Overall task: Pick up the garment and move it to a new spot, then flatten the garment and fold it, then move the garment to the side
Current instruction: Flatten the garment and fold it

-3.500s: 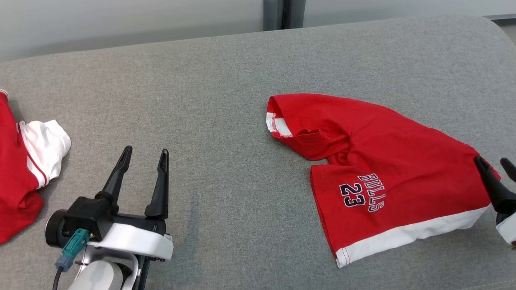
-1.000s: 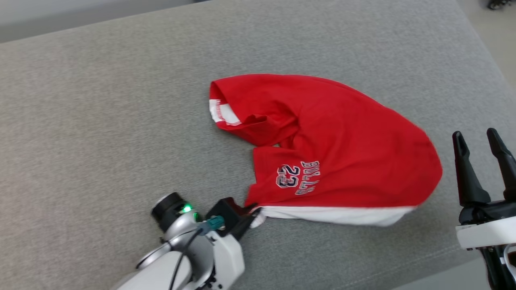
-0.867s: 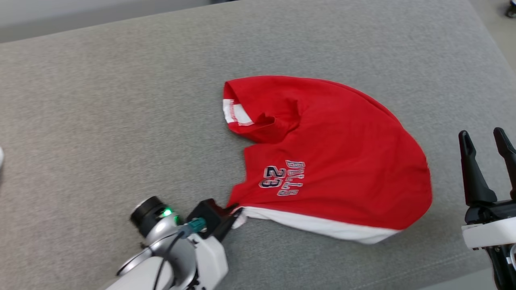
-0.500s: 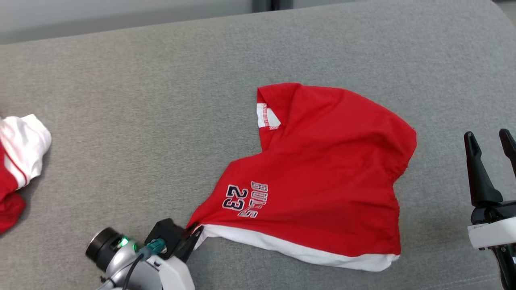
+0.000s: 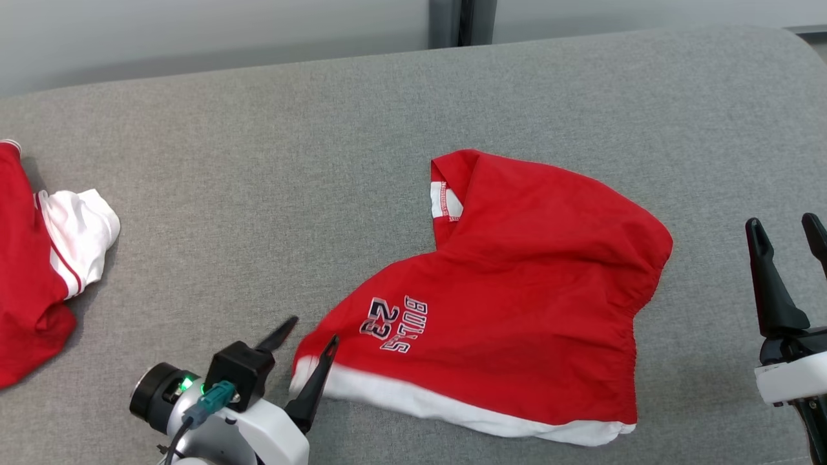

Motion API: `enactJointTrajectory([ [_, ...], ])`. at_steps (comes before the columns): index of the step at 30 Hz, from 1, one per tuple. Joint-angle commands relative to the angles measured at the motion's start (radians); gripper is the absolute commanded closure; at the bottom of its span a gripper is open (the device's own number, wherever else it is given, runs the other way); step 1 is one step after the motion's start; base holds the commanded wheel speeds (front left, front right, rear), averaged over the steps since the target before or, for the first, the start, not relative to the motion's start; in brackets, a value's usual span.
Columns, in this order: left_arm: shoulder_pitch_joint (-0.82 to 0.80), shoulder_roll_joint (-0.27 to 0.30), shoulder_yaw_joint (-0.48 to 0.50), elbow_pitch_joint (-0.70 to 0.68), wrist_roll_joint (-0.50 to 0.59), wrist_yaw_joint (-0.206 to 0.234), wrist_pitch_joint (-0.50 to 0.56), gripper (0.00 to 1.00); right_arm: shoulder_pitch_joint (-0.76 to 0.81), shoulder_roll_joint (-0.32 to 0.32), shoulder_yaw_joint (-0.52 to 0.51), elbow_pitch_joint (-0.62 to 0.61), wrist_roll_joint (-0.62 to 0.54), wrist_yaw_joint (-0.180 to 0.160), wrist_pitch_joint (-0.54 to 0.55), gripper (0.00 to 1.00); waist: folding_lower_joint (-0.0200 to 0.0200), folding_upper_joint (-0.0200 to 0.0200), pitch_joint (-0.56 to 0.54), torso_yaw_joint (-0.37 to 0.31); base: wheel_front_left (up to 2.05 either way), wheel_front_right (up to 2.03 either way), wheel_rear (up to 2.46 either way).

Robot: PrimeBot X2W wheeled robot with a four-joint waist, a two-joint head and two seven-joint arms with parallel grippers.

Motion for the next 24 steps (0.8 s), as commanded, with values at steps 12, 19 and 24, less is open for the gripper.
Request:
enactJointTrajectory([
  [12,0.028,-0.034,0.205,-0.052,-0.065,0.113,-0.244,0.00,0.019,0.003,0.019,-0.024,-0.049,0.000,-0.005,0.00,0.0000,-0.0001,-0.076,0.003,0.00,0.00,0.00],
  [19,0.094,-0.045,0.314,-0.092,-0.073,0.170,-0.310,0.00,0.056,0.027,0.053,-0.037,-0.095,0.000,-0.006,0.00,0.0000,-0.0001,-0.123,0.007,0.00,0.00,0.00],
  [24,0.164,-0.039,0.325,-0.092,-0.075,0.176,-0.318,0.00,0.099,0.043,0.071,-0.039,-0.106,0.000,0.004,0.00,0.0000,-0.0001,-0.165,0.007,0.00,0.00,0.00],
])
